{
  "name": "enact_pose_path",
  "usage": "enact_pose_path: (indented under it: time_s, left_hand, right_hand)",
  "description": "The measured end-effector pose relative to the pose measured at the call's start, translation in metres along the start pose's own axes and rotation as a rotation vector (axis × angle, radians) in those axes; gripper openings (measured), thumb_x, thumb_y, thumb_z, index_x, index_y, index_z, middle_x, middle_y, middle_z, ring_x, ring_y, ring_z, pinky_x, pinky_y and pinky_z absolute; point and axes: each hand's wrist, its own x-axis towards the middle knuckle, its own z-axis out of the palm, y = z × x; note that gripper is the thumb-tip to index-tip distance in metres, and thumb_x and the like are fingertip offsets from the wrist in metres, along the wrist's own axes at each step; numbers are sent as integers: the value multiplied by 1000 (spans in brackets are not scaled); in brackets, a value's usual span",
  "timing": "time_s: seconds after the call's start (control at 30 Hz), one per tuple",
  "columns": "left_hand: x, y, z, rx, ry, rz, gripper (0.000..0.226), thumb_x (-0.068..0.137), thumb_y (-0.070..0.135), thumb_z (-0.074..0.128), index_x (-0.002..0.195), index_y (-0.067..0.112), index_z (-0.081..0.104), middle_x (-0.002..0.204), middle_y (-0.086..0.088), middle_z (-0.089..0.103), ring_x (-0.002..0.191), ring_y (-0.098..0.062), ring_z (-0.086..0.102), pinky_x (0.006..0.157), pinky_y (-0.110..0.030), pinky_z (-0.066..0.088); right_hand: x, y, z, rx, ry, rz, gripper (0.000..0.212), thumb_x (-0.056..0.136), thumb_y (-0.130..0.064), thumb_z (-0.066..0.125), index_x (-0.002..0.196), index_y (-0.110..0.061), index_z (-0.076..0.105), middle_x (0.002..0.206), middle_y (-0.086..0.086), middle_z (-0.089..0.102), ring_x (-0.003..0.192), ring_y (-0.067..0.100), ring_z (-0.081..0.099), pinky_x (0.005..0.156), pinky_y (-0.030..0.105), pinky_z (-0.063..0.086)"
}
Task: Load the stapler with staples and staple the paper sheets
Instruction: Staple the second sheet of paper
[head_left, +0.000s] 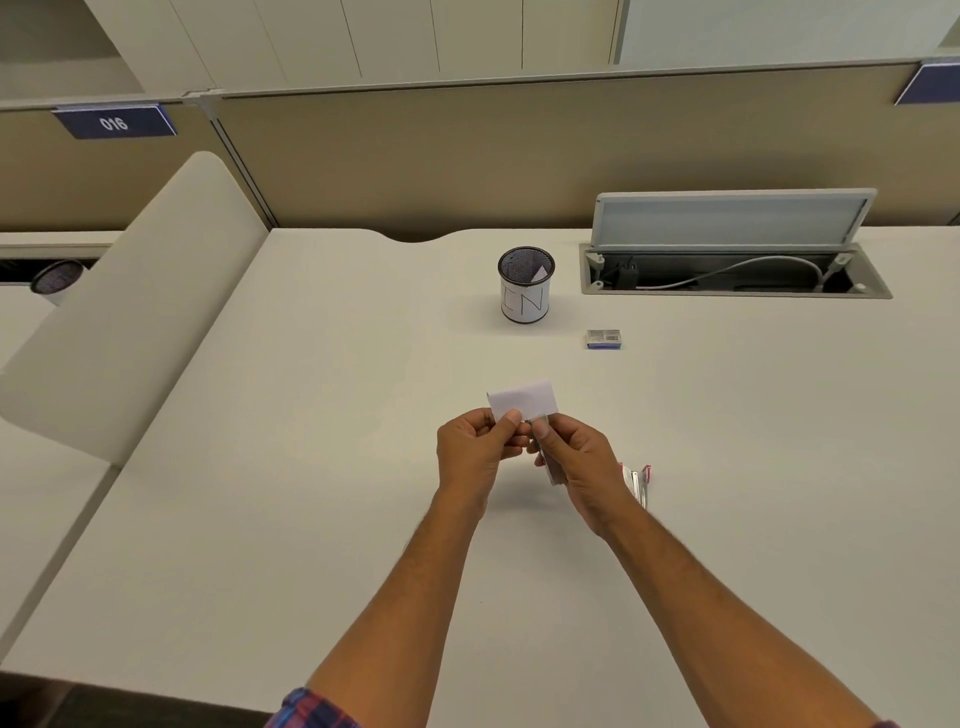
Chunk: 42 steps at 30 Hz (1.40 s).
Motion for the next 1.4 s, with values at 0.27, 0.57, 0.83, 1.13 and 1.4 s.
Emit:
enact_pose_path:
  time_s: [0.27, 0.57, 0.83, 1.13, 1.4]
  left_hand:
    - [1, -2, 2, 133, 75, 69, 5, 89, 21, 78, 85, 17, 78, 74, 0, 78, 65, -15, 73, 65, -29, 62]
    - [-1, -2, 2, 167, 5, 42, 14, 87, 22, 80, 86, 8, 79, 71, -4, 77, 63, -15, 74, 61, -24, 58]
    - [-2, -4, 2, 159, 8, -19, 15, 86, 25, 81, 84, 10, 79, 71, -5, 78, 63, -16, 74, 63, -25, 60]
    - [-2, -3, 0, 141, -11, -56, 18, 85, 24, 82, 77, 8, 78, 71, -9, 77, 63, -17, 74, 61, -25, 60]
    - [-2, -8, 0, 131, -37, -93, 22, 89, 33, 78, 92, 11, 76, 83, -6, 79, 77, -19, 77, 70, -26, 61]
  right_hand:
    - [-2, 0, 4, 66, 57, 16, 31, 83, -45, 76, 105, -24, 80, 99, 2, 79, 85, 14, 71, 73, 25, 58]
    - [3, -2, 5, 114, 86, 43, 50, 80, -41, 75, 112, -3, 75, 102, 20, 75, 86, 26, 65, 83, 36, 57]
    - [2, 6, 8, 183, 166, 91, 38, 88, -34, 75, 104, 1, 76, 85, 7, 74, 75, 20, 62, 73, 27, 54]
    - [1, 2, 12, 188, 184, 102, 40, 77, -42, 79, 93, -6, 79, 76, 4, 74, 67, 13, 65, 67, 20, 55]
    - [1, 3, 13, 198, 249, 146, 39, 74, -42, 82, 94, -9, 80, 82, 8, 76, 70, 19, 64, 71, 29, 56]
